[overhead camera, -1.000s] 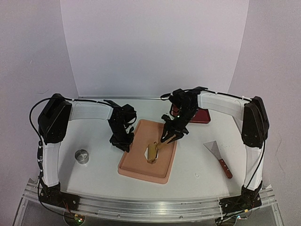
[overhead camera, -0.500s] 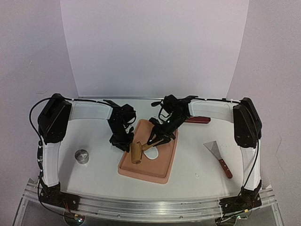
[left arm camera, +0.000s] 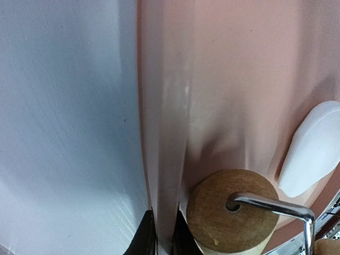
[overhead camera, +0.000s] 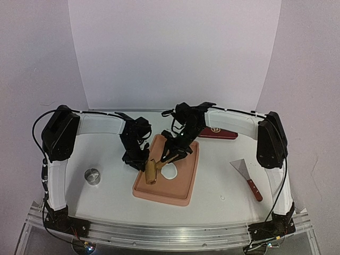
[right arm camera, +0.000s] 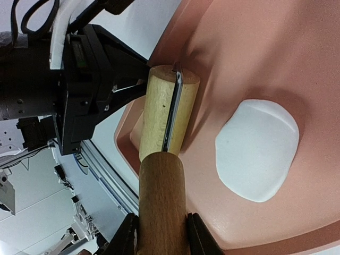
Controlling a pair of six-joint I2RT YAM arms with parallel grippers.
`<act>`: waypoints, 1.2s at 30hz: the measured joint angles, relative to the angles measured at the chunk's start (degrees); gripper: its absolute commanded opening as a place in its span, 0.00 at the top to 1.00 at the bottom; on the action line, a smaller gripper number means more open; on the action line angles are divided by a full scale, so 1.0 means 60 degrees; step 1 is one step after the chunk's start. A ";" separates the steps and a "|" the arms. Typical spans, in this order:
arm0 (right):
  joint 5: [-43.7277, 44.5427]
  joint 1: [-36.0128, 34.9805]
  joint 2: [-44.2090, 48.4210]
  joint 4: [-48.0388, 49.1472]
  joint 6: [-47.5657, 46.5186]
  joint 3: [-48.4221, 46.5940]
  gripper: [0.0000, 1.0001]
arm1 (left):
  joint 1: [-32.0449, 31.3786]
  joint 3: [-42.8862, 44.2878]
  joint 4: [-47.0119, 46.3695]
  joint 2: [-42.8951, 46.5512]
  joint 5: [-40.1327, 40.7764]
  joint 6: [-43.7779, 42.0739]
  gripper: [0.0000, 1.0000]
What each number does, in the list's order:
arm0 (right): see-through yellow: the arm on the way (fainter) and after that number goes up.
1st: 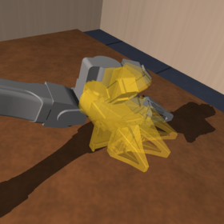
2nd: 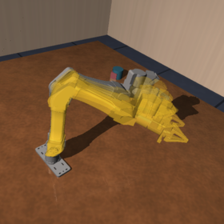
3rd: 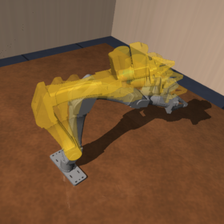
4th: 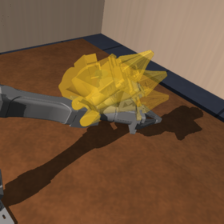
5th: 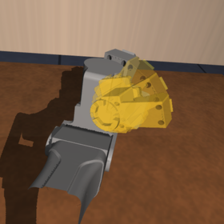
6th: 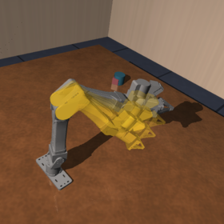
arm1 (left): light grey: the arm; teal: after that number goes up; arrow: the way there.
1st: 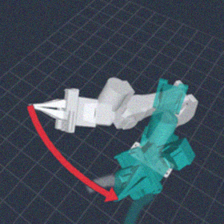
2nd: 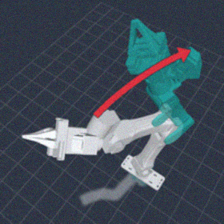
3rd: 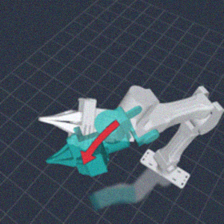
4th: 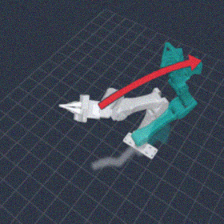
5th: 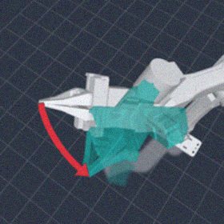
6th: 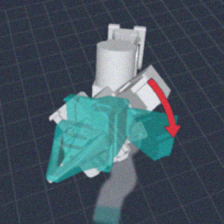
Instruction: Roll out the dumpling wrappers from the dough
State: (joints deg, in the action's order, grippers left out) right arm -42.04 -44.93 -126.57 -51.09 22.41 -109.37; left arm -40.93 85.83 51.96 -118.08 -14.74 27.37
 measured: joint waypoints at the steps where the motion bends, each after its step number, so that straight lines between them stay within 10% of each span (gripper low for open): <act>1: 0.0160 -0.0094 -0.0041 -0.0186 0.0070 -0.0248 1.00 | 0.0016 -0.0014 0.0008 0.0008 -0.0008 0.0013 1.00; 25: 0.3320 -0.0659 0.2202 -0.1432 0.3194 0.0007 1.00 | 0.0041 -0.0307 -0.0146 0.0222 0.0075 0.0197 0.99; 36: 0.3804 -0.0659 0.2184 -0.1548 0.3418 0.0886 1.00 | -0.0075 0.0318 0.0651 0.0153 0.0494 0.0200 0.75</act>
State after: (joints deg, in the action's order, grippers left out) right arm -19.22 -48.88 -113.46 -60.38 42.92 -104.05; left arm -41.38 87.74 55.87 -117.17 -11.78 28.57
